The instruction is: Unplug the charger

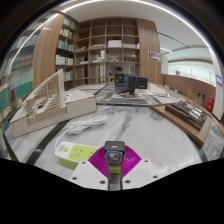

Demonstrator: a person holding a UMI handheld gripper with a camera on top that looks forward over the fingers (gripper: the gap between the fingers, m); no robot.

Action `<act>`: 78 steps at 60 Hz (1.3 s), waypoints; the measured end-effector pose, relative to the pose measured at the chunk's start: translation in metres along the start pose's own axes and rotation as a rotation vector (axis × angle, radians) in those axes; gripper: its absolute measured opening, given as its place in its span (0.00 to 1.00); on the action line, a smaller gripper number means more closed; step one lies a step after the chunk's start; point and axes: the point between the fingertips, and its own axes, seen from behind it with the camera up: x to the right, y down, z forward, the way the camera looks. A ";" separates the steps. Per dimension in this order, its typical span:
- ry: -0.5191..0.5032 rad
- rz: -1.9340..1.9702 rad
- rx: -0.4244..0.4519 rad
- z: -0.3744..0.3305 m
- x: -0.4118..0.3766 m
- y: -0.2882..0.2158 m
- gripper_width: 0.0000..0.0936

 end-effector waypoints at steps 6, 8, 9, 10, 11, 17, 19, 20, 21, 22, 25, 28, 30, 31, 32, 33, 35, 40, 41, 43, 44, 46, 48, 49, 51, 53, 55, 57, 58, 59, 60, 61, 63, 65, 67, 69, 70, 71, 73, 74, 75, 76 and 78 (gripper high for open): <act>-0.003 -0.005 0.072 -0.014 -0.001 -0.030 0.12; 0.005 -0.014 0.174 -0.030 0.002 -0.070 0.12; 0.014 -0.027 0.223 -0.038 0.007 -0.090 0.12; 0.022 -0.041 0.265 -0.048 0.008 -0.108 0.12; 0.026 -0.053 0.301 -0.058 0.009 -0.125 0.12; 0.048 -0.044 0.421 -0.103 0.030 -0.188 0.12; 0.072 -0.037 0.431 -0.110 0.046 -0.192 0.12; 0.081 -0.032 0.429 -0.112 0.052 -0.192 0.12; 0.085 -0.026 0.427 -0.109 0.059 -0.187 0.12; 0.091 -0.021 0.411 -0.110 0.063 -0.185 0.12; 0.094 -0.005 0.341 -0.102 0.075 -0.167 0.12; 0.090 0.022 0.220 -0.083 0.081 -0.126 0.12; 0.082 0.043 0.126 -0.070 0.083 -0.095 0.12; 0.077 0.051 0.088 -0.063 0.084 -0.076 0.12; 0.069 0.061 0.042 -0.059 0.085 -0.063 0.12; 0.061 0.066 0.005 -0.054 0.086 -0.047 0.12; 0.047 0.066 -0.081 -0.048 0.084 -0.021 0.12; 0.024 0.038 -0.172 -0.038 0.083 0.018 0.12; 0.031 0.029 -0.180 -0.036 0.085 0.022 0.13; 0.049 0.012 -0.191 -0.033 0.088 0.027 0.14; 0.053 0.005 -0.188 -0.031 0.090 0.030 0.15; 0.061 -0.005 -0.191 -0.029 0.091 0.031 0.16; 0.060 -0.012 -0.205 -0.026 0.091 0.034 0.17; 0.060 -0.011 -0.211 -0.025 0.091 0.034 0.18; 0.052 -0.002 -0.218 -0.022 0.089 0.035 0.21; 0.046 0.002 -0.232 -0.020 0.088 0.036 0.24; 0.040 0.000 -0.254 -0.017 0.087 0.041 0.26; 0.039 -0.004 -0.277 -0.016 0.088 0.046 0.29; 0.039 -0.005 -0.274 -0.015 0.088 0.045 0.31; 0.037 -0.005 -0.274 -0.015 0.088 0.045 0.35; 0.037 -0.004 -0.275 -0.015 0.088 0.046 0.42; 0.041 -0.003 -0.281 -0.015 0.089 0.047 0.54; 0.043 -0.008 -0.288 -0.016 0.091 0.050 0.71; 0.036 -0.018 -0.286 -0.018 0.090 0.051 0.93; 0.046 -0.027 -0.278 -0.021 0.095 0.050 0.91; 0.054 -0.038 -0.270 -0.025 0.099 0.047 0.90; 0.056 -0.040 -0.265 -0.028 0.100 0.046 0.90; 0.055 -0.040 -0.259 -0.030 0.100 0.045 0.90; 0.049 -0.032 -0.248 -0.036 0.100 0.042 0.89; 0.044 -0.025 -0.243 -0.039 0.099 0.041 0.89; 0.038 -0.018 -0.237 -0.043 0.098 0.039 0.89; 0.032 -0.011 -0.231 -0.046 0.097 0.037 0.89; 0.020 0.002 -0.215 -0.055 0.093 0.032 0.89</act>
